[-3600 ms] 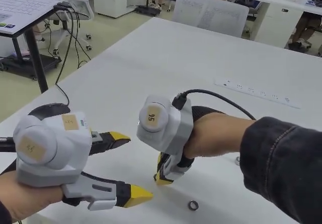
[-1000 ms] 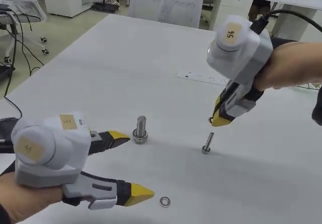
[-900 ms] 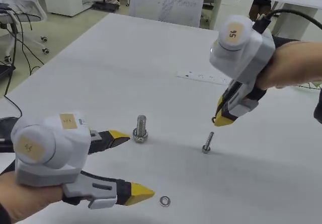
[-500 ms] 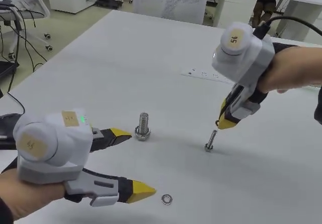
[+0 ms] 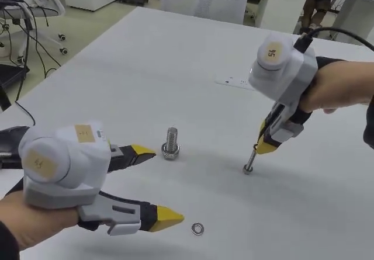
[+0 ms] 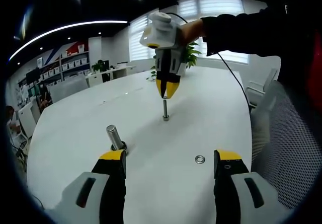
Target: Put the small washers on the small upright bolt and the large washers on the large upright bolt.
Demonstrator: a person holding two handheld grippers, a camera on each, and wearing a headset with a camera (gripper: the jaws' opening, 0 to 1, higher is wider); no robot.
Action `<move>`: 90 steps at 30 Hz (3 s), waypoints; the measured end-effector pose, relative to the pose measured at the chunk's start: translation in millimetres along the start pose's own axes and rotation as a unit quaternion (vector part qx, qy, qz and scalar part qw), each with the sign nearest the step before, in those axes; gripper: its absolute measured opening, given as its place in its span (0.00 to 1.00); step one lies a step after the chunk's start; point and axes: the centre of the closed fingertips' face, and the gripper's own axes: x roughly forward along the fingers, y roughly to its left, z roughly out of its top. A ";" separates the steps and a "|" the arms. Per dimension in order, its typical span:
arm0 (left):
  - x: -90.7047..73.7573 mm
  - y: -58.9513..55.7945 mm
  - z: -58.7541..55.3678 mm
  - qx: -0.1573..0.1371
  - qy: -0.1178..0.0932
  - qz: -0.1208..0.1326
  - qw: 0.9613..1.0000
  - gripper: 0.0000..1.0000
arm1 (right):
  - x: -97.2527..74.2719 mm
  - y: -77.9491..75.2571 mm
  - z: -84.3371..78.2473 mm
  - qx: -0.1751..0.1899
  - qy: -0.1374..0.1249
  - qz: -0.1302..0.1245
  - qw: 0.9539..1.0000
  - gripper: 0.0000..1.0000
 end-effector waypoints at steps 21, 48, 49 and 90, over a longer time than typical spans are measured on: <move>0.5 2.9 -2.3 -0.002 0.004 0.001 1.000 0.70 | 13.3 -1.3 -1.7 0.001 0.009 0.011 1.000 0.13; -2.0 4.3 -5.4 -0.006 0.009 0.006 1.000 0.70 | 48.0 1.0 -8.0 0.011 0.011 0.011 1.000 0.13; -2.2 4.4 -5.6 -0.007 0.009 0.006 1.000 0.70 | 48.7 0.9 -8.1 0.010 0.012 0.012 1.000 0.13; -3.4 2.9 -2.0 0.000 0.005 0.004 1.000 0.70 | 20.4 6.3 -26.0 0.014 -0.002 -0.024 1.000 0.22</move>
